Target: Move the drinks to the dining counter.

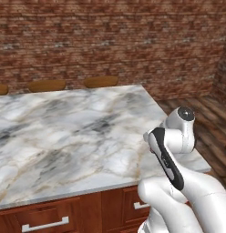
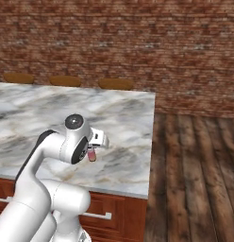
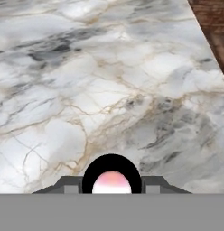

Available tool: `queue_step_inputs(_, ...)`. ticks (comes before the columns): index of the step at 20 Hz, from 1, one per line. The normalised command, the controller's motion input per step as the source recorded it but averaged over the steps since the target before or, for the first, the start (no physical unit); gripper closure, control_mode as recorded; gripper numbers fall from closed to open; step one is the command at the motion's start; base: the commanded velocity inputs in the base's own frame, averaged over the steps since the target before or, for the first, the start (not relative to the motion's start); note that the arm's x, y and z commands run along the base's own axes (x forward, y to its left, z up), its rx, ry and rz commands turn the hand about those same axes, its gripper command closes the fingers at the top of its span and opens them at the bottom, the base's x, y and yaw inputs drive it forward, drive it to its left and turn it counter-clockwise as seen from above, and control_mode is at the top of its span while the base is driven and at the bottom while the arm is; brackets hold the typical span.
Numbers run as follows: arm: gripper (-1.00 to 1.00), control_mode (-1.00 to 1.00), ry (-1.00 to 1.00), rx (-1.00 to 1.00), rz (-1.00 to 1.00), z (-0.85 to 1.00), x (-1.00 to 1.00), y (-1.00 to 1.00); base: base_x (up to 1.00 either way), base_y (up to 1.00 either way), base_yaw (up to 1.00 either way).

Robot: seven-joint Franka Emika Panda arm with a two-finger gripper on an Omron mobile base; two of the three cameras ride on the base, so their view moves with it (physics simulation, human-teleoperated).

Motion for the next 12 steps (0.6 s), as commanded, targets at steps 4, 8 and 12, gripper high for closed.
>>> queue_step_inputs(4, 1.00, -1.00, 0.00, 0.00, 0.00, -0.18, 0.14, 0.00, 0.00, 0.00, 0.00)
queue_step_inputs(8, 1.00, -1.00, 0.00, 0.00, 0.00, -0.18, 0.14, 0.00, 0.00, 0.00, 0.00)
queue_step_inputs(12, 1.00, -1.00, 0.00, 0.00, 0.00, -0.18, 0.12, 0.00, 0.00, 0.00, 0.00)
